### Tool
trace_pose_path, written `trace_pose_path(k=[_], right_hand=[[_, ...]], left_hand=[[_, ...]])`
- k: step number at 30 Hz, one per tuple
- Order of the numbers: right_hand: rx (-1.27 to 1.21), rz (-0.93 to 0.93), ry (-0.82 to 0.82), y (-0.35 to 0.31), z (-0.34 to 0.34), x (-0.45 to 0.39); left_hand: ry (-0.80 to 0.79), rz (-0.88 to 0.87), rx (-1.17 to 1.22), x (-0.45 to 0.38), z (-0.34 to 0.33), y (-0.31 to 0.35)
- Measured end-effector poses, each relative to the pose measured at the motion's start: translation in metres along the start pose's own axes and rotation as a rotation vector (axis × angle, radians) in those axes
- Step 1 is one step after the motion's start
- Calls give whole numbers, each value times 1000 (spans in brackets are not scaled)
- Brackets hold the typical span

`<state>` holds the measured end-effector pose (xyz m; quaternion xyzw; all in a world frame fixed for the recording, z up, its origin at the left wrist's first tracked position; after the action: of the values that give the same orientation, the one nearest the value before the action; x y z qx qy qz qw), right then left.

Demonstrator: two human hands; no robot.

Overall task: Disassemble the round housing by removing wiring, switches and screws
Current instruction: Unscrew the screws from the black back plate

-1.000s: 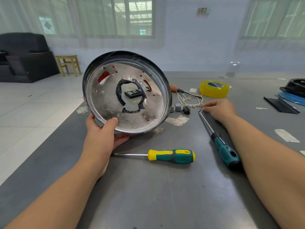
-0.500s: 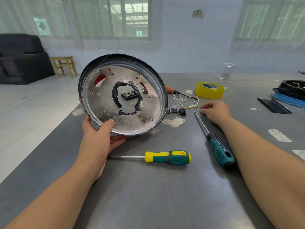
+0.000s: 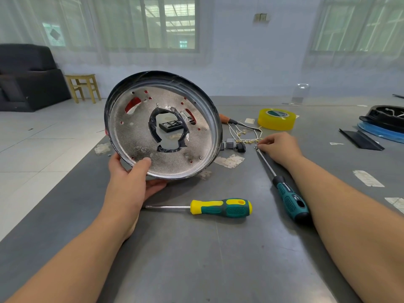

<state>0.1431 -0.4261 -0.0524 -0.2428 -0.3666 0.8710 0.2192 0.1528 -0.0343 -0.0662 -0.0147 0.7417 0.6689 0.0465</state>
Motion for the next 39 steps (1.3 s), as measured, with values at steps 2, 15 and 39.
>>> trace_pose_path(k=[2, 15, 39], right_hand=[[-7, 4, 4, -1, 0, 1], [-265, 49, 43, -46, 19, 30], [-1270, -347, -191, -162, -69, 155]], left_hand=[[-3, -6, -1, 0, 0, -1], [-43, -13, 33, 4, 1, 1], [-91, 42, 124, 27, 2, 23]])
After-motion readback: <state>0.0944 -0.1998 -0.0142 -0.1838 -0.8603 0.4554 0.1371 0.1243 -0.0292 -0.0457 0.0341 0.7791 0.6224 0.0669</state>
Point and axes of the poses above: each hand's wrist, its own x-axis away from the middle knuckle, its own z-axis out of the back of the hand, y = z × x, the point moved 1 cm from there along -x, towards the middle knuckle, and after that the axes turned 13 degrees about -x, right-handed, at the moved point
